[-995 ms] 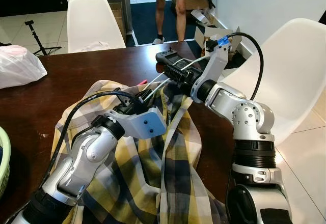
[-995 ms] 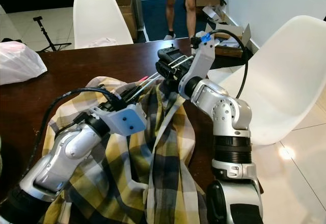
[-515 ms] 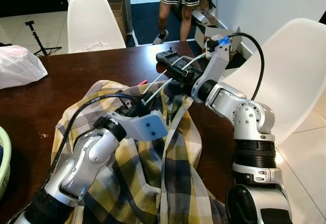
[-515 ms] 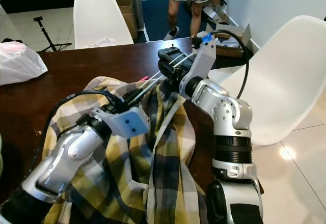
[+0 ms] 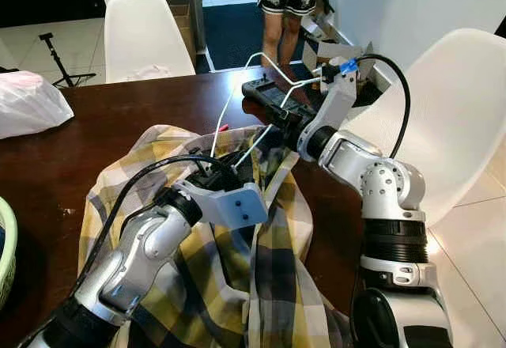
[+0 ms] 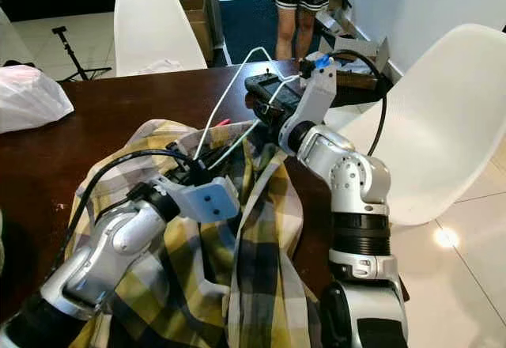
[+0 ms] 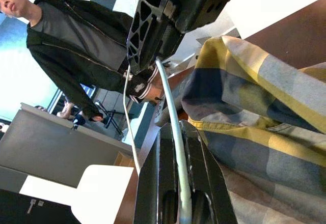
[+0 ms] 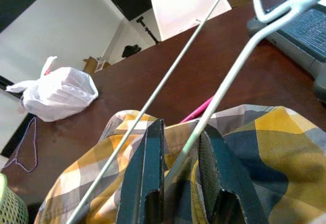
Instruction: Hang hanger
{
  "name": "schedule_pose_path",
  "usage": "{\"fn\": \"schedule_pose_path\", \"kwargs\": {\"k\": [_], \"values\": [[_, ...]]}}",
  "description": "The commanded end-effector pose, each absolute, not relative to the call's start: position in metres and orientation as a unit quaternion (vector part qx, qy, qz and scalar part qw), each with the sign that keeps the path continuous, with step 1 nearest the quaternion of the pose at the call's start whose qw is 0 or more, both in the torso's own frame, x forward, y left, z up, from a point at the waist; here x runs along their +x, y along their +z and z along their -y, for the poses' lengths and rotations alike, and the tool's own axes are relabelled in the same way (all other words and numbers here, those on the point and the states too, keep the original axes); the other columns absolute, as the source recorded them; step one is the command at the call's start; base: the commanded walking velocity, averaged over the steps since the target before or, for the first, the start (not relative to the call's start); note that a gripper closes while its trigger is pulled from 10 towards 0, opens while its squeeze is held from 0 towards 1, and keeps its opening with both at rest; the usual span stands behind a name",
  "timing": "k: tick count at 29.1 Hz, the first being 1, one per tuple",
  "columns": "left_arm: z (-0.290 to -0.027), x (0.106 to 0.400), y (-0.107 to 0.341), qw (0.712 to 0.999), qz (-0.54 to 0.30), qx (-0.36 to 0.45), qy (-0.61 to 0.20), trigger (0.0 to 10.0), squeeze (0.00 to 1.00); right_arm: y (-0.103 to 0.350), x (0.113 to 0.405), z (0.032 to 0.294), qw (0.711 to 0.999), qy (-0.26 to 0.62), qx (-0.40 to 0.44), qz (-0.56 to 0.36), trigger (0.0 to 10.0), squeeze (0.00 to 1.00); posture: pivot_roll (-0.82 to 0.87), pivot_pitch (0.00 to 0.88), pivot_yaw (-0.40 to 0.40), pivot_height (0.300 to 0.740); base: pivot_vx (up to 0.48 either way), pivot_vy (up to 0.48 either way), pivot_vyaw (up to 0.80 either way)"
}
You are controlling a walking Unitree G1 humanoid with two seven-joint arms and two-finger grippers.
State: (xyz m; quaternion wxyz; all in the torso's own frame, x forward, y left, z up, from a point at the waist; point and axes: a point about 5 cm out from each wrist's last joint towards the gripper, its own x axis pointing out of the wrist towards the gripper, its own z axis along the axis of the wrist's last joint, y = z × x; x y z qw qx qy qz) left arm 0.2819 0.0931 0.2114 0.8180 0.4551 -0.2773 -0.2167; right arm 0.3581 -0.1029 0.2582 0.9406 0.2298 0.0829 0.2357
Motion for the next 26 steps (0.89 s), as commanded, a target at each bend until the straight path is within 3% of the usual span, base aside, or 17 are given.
{"fn": "schedule_pose_path", "kwargs": {"k": [1, 8, 9, 10, 11, 21, 26], "values": [[-0.093, 0.28, 0.225, 0.813, 0.315, 0.446, -0.199, 0.0, 0.0, 0.233, 0.359, 0.111, 0.944, 0.201, 0.223, -0.135, 0.0, 0.0, 0.02, 0.145, 0.022, 0.74, 0.0, 0.0, 0.0], [-0.094, 0.283, 0.225, 0.841, 0.3, 0.406, -0.196, 0.0, 0.0, 0.237, 0.36, 0.112, 0.946, 0.203, 0.232, -0.104, 0.0, 0.0, 0.02, 0.147, 0.021, 0.74, 0.0, 0.0, 0.0], [-0.096, 0.284, 0.225, 0.854, 0.292, 0.383, -0.199, 2.4, 0.0, 0.238, 0.36, 0.112, 0.946, 0.205, 0.23, -0.096, 0.0, 0.0, 0.02, 0.146, 0.022, 0.74, 0.0, 0.0, 0.0], [-0.096, 0.285, 0.225, 0.862, 0.287, 0.367, -0.201, 2.4, 0.0, 0.239, 0.36, 0.112, 0.947, 0.207, 0.229, -0.09, 0.0, 0.0, 0.02, 0.146, 0.022, 0.74, 0.0, 0.0, 0.0], [-0.098, 0.285, 0.227, 0.871, 0.285, 0.348, -0.199, 10.0, 1.0, 0.24, 0.36, 0.113, 0.949, 0.207, 0.224, -0.081, 0.0, 0.0, 0.03, 0.146, 0.024, 0.74, 0.0, 0.0, 0.0], [-0.101, 0.288, 0.23, 0.893, 0.278, 0.296, -0.196, 10.0, 1.0, 0.243, 0.361, 0.114, 0.957, 0.205, 0.201, -0.05, 0.0, 0.0, 0.04, 0.138, 0.026, 0.74, 0.0, 0.0, 0.0], [-0.111, 0.292, 0.23, 0.917, 0.26, 0.242, -0.182, 10.0, 1.0, 0.249, 0.364, 0.126, 0.968, 0.177, 0.18, -0.004, 0.0, 0.0, 0.04, 0.14, 0.027, 0.74, 0.0, 0.0, 0.0]]}}
